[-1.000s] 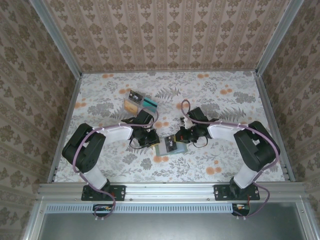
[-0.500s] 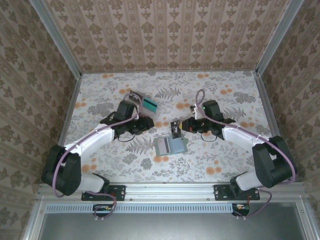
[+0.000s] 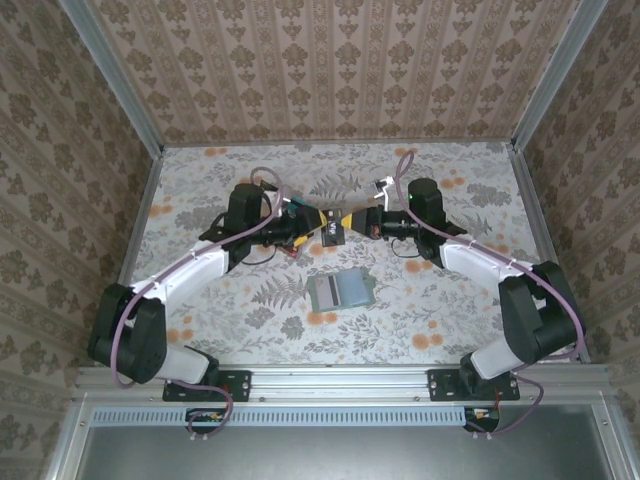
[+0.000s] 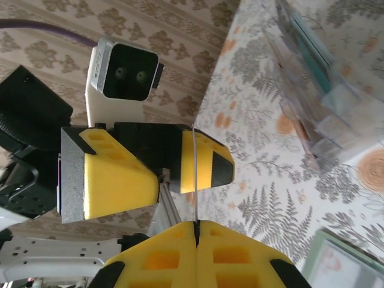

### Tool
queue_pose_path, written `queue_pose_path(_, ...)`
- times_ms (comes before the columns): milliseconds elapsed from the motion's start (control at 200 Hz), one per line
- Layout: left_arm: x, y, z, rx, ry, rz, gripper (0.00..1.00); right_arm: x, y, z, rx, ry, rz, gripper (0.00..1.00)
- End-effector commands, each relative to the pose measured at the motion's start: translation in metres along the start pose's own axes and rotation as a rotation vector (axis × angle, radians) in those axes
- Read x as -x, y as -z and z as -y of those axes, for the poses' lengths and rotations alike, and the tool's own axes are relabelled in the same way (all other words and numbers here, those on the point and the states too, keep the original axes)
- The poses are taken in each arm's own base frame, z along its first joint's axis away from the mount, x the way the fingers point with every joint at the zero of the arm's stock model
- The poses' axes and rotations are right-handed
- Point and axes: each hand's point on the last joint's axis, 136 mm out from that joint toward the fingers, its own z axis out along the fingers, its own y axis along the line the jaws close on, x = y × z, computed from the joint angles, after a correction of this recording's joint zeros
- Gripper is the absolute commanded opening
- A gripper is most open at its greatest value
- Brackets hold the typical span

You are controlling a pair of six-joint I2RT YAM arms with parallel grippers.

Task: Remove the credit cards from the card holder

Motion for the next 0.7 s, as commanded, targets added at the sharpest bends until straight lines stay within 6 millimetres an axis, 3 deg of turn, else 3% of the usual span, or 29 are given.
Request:
queue_pose_path(0,0.016,0.003,0.040,-0.125,-0.061,0.002,0.73,0.021,0.000,-0.033,0.122,0.029,0.027,0.00)
queue_pose_path(65,0.018,0.002,0.044,-0.140,-0.063,0.000,0.67,0.026,-0.001,-0.038,0.144,0.025,0.039,0.00)
queue_pose_path(215,0.023,0.002,0.055,-0.204,-0.061,0.017,0.41,0.031,-0.003,-0.040,0.164,0.012,0.045,0.00)
queue_pose_path(335,0.027,0.004,0.060,-0.218,-0.055,0.038,0.08,0.033,-0.005,-0.040,0.171,-0.001,0.042,0.00)
queue_pose_path(360,0.028,0.004,0.060,-0.217,-0.048,0.044,0.00,0.032,-0.005,-0.040,0.171,-0.002,0.042,0.05)
queue_pose_path(460,0.035,0.005,0.065,-0.233,-0.035,0.077,0.00,0.031,-0.008,-0.035,0.126,-0.031,0.081,0.30)
queue_pose_path(535,0.041,0.007,0.067,-0.234,-0.026,0.117,0.00,0.028,-0.013,-0.035,0.110,-0.058,0.099,0.41)
queue_pose_path(695,0.054,0.010,0.065,-0.234,0.007,0.193,0.00,0.027,-0.019,-0.032,0.108,-0.130,0.161,0.41)
